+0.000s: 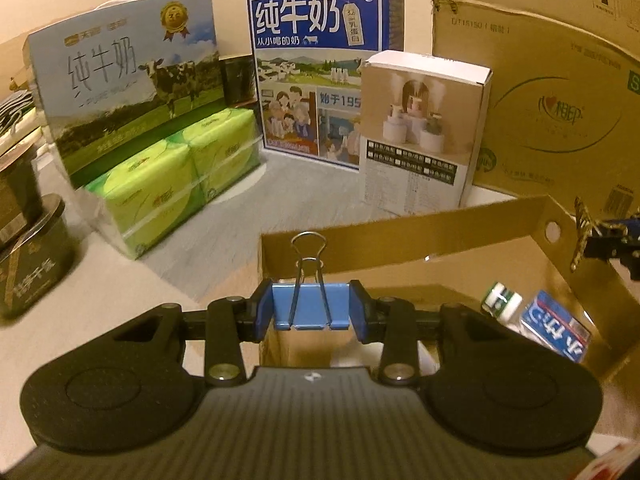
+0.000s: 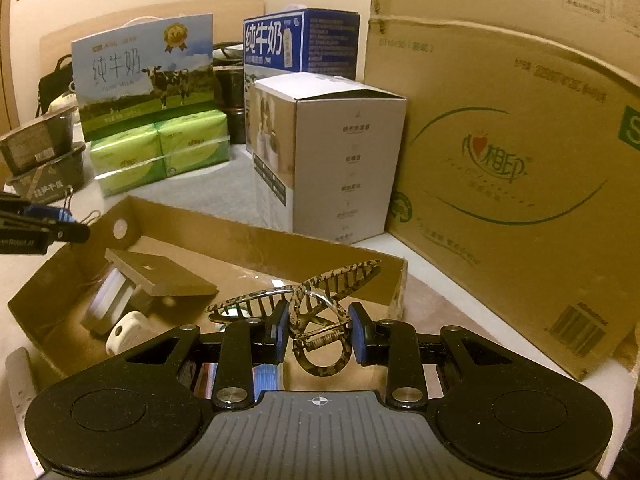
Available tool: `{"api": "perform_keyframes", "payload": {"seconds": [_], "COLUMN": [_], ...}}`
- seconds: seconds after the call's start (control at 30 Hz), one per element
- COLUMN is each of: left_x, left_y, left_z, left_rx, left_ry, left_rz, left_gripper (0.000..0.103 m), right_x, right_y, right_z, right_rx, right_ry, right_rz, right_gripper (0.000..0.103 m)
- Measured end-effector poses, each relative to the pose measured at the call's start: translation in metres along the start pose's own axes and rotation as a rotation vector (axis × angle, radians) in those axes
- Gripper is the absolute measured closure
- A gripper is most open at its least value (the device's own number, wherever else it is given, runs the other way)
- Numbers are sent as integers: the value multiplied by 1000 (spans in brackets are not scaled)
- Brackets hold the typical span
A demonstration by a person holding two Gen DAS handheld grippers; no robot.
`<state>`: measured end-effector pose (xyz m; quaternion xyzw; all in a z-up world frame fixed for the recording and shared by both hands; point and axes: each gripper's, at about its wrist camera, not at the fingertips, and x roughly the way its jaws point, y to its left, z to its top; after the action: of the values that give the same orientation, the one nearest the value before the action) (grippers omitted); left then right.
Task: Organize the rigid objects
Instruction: 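Carry the binder clip with the left tool while the right tool carries the hair clip into the box, then open both tools to drop the binder clip and hair clip into the box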
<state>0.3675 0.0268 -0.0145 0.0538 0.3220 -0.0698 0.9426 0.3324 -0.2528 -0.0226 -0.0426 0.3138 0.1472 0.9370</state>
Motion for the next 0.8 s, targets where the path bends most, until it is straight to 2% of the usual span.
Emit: {"api": "perform_keyframes", "payload": {"seconds": [0.03, 0.07, 0.1, 0.13, 0.8], "left_x": [4, 8, 9, 10, -18], "left_y": [0, 0, 0, 0, 2], "left_z": [1, 1, 2, 1, -15], "left_rx": [1, 6, 8, 6, -24], "left_ry": [-4, -5, -6, -13, -7], "left_rz": [4, 9, 16, 19, -12], "left_gripper": [67, 62, 49, 46, 46], "right_x": [2, 4, 6, 6, 3], "right_y": [0, 1, 2, 2, -1], "right_z": [0, 0, 0, -1, 1], "right_rx": [1, 2, 2, 2, 22], "right_ry": [2, 3, 5, 6, 4], "right_rz": [2, 3, 5, 6, -7], "right_gripper": [72, 72, 72, 72, 72]}}
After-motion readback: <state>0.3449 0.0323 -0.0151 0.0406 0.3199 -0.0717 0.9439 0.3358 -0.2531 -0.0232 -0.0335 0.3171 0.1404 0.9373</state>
